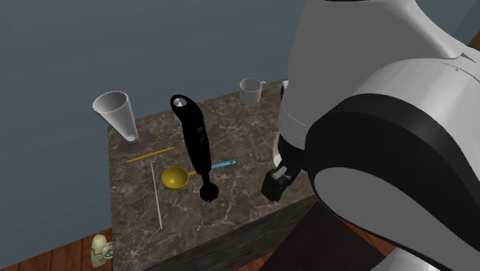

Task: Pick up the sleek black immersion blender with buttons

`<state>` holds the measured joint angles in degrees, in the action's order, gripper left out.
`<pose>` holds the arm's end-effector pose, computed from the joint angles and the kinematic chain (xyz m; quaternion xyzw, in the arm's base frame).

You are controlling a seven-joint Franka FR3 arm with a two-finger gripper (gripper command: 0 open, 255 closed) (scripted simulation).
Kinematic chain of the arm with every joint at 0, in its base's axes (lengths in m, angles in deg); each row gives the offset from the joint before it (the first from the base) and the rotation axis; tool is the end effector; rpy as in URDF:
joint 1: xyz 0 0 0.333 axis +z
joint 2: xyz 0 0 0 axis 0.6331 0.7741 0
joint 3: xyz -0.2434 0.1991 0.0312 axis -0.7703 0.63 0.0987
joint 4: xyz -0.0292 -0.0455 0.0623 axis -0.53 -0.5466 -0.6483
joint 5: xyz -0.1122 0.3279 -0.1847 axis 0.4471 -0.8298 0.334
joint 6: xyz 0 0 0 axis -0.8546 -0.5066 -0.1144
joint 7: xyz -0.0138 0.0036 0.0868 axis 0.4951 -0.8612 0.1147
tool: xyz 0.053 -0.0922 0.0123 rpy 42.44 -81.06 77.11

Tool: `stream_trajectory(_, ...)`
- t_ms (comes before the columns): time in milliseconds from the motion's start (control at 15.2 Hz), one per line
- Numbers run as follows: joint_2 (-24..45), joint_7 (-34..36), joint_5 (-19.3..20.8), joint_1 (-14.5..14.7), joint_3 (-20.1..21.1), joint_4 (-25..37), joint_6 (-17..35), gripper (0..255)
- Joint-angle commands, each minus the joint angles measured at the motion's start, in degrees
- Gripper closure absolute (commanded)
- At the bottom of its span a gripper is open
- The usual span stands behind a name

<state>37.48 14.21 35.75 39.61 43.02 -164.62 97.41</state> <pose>0.2875 0.0201 0.6223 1.0000 0.0043 0.0009 0.0086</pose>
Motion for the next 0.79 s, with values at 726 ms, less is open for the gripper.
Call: stream_trajectory(726, 16.9, 2.7, 1.8, 0.0, 4.6, 16.8, 9.9, 0)
